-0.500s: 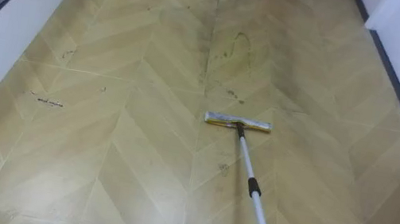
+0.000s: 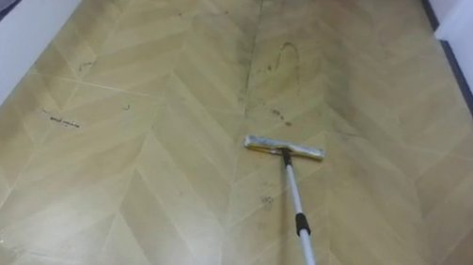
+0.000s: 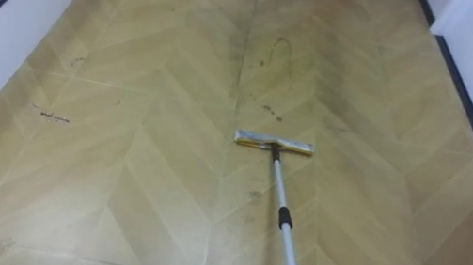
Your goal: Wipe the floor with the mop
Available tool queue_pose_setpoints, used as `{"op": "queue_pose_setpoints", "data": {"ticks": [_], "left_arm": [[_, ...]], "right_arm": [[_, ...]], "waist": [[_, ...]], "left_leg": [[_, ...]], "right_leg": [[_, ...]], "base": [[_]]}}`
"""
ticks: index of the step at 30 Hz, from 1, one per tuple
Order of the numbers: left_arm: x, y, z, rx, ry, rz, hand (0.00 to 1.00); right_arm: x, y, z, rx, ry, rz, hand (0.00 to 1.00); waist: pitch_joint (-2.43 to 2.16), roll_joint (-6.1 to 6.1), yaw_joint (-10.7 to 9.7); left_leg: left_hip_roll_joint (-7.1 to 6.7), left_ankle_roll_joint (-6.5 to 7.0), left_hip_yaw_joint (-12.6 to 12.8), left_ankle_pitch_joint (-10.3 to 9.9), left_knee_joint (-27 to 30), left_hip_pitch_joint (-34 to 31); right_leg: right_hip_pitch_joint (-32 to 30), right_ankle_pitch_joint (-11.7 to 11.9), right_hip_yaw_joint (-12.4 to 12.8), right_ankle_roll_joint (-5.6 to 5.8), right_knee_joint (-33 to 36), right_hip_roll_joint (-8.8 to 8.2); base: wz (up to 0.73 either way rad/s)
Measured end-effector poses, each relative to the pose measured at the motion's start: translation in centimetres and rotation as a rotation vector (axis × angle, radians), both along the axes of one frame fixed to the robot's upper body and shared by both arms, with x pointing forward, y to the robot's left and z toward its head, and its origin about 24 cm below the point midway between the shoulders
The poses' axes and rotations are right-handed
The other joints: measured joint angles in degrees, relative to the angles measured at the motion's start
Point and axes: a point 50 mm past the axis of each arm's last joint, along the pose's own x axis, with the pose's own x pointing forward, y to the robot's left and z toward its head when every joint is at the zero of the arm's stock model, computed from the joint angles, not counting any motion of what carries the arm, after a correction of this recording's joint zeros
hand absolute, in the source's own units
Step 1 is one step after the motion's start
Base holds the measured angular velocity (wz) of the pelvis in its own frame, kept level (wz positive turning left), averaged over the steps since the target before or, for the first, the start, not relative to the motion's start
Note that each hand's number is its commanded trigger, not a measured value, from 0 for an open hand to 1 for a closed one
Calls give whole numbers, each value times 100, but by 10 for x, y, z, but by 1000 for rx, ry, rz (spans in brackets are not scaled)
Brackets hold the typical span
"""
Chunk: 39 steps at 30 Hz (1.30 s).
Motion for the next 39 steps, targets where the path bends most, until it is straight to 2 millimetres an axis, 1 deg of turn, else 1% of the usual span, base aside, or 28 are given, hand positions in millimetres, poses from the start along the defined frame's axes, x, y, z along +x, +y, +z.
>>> {"op": "queue_pose_setpoints", "data": {"ticks": [2, 7, 8, 9, 10, 12, 18, 21, 23, 25, 26, 27, 28, 29, 30, 32, 34, 35, 36, 37, 38, 39], "left_arm": [[-1, -1, 0, -1, 2, 0, 0], [7, -2, 0, -2, -23, -5, 0], [10, -2, 0, -1, -32, -9, 0], [10, -1, 0, 2, -31, -9, 0], [13, -1, 0, 4, -34, -12, 0], [15, -1, 0, 3, -39, -14, 0], [24, -3, -1, -1, -47, -18, 0], [24, -6, -2, -9, -40, -50, 0], [25, -7, -2, -11, -40, -52, 0], [30, -8, -2, -13, -48, -56, 0], [35, -8, -2, -14, -54, -59, 0], [41, -9, -2, -14, -64, -63, 0], [45, -9, -2, -14, -72, -65, 0], [52, -9, -2, -8, -94, -68, 0], [58, -9, -1, -3, -118, -63, 0], [66, -9, -1, -3, -151, -50, 0], [70, -9, 0, 6, -162, -52, 0], [70, -9, 0, 14, -161, -52, 0], [70, -8, 0, 16, -157, -50, 0], [69, -8, -1, 16, -153, -49, 0], [67, -9, -1, 18, -145, -39, 0], [67, -8, -1, 23, -143, -30, 0]], "right_arm": [[-1, 0, 0, -3, 2, -4, 100], [1, 1, 0, -5, -3, -16, 100], [4, 0, 0, -7, -8, -15, 100], [7, 0, 0, -9, -11, -13, 100], [6, 0, 0, -11, -7, -14, 100], [8, 0, 0, -15, -10, -14, 100], [17, -1, 0, -36, -27, -25, 100], [20, 0, 0, -42, -37, -30, 100], [20, 0, 0, -41, -38, -35, 100], [22, 0, 0, -45, -45, -38, 100], [27, 0, 1, -48, -59, -42, 100], [31, 0, 1, -52, -71, -47, 100], [33, 0, 1, -56, -77, -48, 100], [37, 0, 2, -63, -89, -47, 100], [40, 0, 2, -70, -100, -48, 100], [44, -1, 3, -82, -120, -49, 100], [44, -3, 3, -104, -132, -50, 100], [43, -5, 3, -117, -129, -52, 100], [42, -8, 4, -129, -127, -58, 100], [41, -9, 4, -137, -125, -60, 100], [37, -13, 5, -155, -112, -78, 100], [31, -17, 5, -171, -96, -92, 100]], "waist": [[-2, 14, -4], [-2, 24, -5], [-2, 19, -4], [-19, 47, -3], [-5, 26, -6], [-11, 38, 3], [-6, 89, 11], [-23, 137, -2], [-18, 131, -4], [-9, 134, 3], [9, 108, 21], [39, 143, 13], [39, 118, 20], [59, 131, 52], [68, 148, 63], [74, 156, 96], [84, 171, 99], [88, 174, 134], [100, 170, 157], [103, 170, 151], [102, 173, 151], [102, 178, 150]], "left_leg": [[0, 0, -3, 0, 7, -5], [-7, 0, 0, 1, 41, -138], [-10, -1, 3, 2, 57, -228], [-14, -1, 5, 2, 102, -322], [-13, -1, 5, 2, 150, -407], [-10, -1, 1, 2, 168, -504], [3, -6, -12, 3, 246, -950], [2, -19, -10, 13, 299, -1147], [3, -24, -15, 16, 350, -1258], [1, -25, -19, 17, 439, -1408], [2, -25, -16, 17, 450, -1507], [-3, -29, -15, 19, 468, -1615], [-10, -29, -13, 20, 499, -1685], [-14, -29, -12, 20, 568, -1838], [-16, -29, -12, 20, 671, -2007], [-34, -29, -15, 20, 861, -2296], [-46, -29, -16, 20, 1039, -2552], [-47, -31, -9, 18, 1170, -2716], [-56, -33, -8, 16, 1424, -2944], [-64, -33, -15, 15, 1562, -3063], [-87, -61, -24, -2, 1860, -3309], [-106, -142, -48, -53, 2237, -3591]], "right_leg": [[12, 0, -11, 0, -3, -1], [-90, -1, -24, -1, 31, -13], [-191, -6, -21, -8, 83, -23], [-287, -10, -21, -13, 133, -33], [-347, -9, -22, -14, 142, -34], [-459, -9, -15, -15, 190, -34], [-883, 8, -33, -57, 276, -32], [-1103, 9, -23, -59, 328, -37], [-1210, 7, -27, -62, 359, -42], [-1401, 5, -9, -67, 462, -54], [-1535, 4, 2, -68, 531, -59], [-1635, 2, 4, -72, 540, -66], [-1714, -4, 7, -82, 587, -77], [-1888, -11, 25, -94, 714, -92], [-2039, -12, 32, -95, 777, -99], [-2319, -29, 34, -121, 962, -136], [-2565, -55, 31, -156, 1147, -169], [-2721, -78, 40, -186, 1268, -179], [-2933, -106, 61, -223, 1474, -206], [-3030, -130, 62, -253, 1596, -227], [-3221, -224, 92, -292, 1835, -269], [-3426, -364, 96, -313, 2148, -323]], "base": [[0], [0], [0], [0], [0], [0], [2], [-2], [0], [-3], [-6], [-6], [0], [0], [0], [2], [7], [4], [3], [12], [25], [31]]}}
